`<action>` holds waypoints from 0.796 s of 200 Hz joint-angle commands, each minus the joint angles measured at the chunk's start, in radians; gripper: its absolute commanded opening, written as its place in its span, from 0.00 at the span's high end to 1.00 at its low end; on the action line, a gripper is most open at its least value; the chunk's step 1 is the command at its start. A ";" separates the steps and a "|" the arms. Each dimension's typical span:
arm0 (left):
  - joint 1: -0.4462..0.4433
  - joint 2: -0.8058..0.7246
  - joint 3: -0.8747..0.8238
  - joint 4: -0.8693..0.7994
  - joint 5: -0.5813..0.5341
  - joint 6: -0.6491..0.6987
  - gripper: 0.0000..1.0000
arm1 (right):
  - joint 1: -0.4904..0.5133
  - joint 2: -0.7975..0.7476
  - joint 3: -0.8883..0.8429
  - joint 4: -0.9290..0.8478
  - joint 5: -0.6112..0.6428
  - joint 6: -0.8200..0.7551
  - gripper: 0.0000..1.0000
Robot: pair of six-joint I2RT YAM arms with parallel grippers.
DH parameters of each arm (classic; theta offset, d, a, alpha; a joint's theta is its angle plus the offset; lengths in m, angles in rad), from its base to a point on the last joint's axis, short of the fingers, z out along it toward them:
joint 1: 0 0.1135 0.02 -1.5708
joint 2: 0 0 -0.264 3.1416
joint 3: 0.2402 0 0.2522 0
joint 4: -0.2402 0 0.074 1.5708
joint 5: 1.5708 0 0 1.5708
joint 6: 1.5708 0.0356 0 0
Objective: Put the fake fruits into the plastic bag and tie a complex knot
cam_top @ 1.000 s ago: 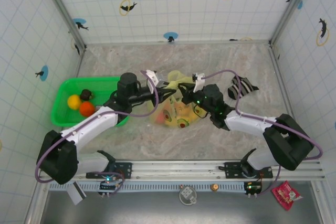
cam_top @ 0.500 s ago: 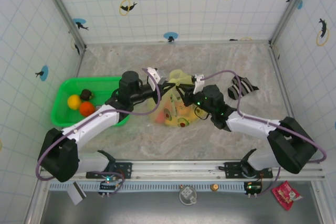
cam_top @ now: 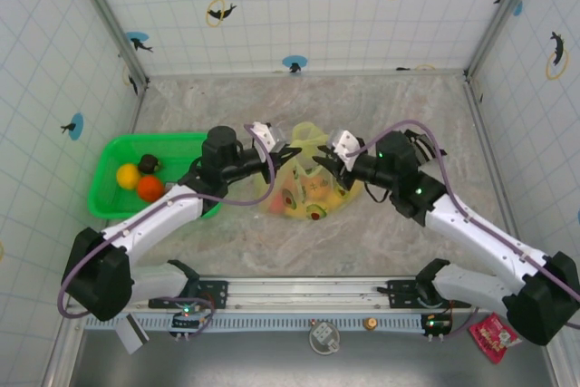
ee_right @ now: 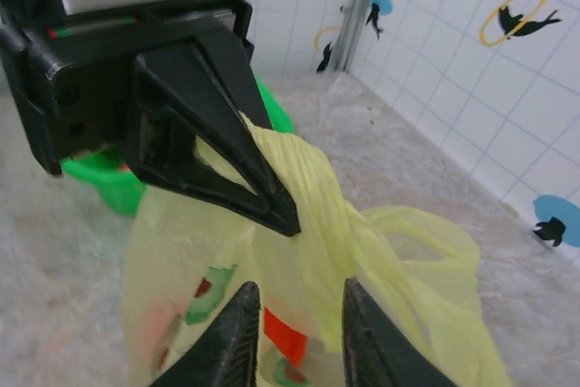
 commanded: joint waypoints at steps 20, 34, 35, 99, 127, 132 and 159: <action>-0.008 -0.031 -0.030 0.002 0.057 0.063 1.00 | -0.035 0.147 0.228 -0.356 -0.053 -0.545 0.62; -0.009 -0.031 -0.031 0.002 0.061 0.069 1.00 | -0.038 0.201 0.319 -0.442 -0.101 -0.602 0.61; -0.009 -0.030 -0.031 0.001 0.061 0.069 1.00 | -0.038 0.203 0.325 -0.448 -0.103 -0.604 0.61; -0.019 -0.028 -0.035 -0.015 0.068 0.096 1.00 | -0.038 0.345 0.544 -0.650 -0.188 -0.653 0.59; -0.019 -0.029 -0.037 -0.015 0.069 0.097 1.00 | -0.036 0.348 0.530 -0.655 -0.195 -0.644 0.57; -0.019 -0.029 -0.037 -0.015 0.069 0.097 1.00 | -0.037 0.348 0.524 -0.655 -0.194 -0.644 0.57; -0.020 -0.034 -0.038 -0.015 0.067 0.100 1.00 | -0.038 0.340 0.499 -0.642 -0.196 -0.637 0.54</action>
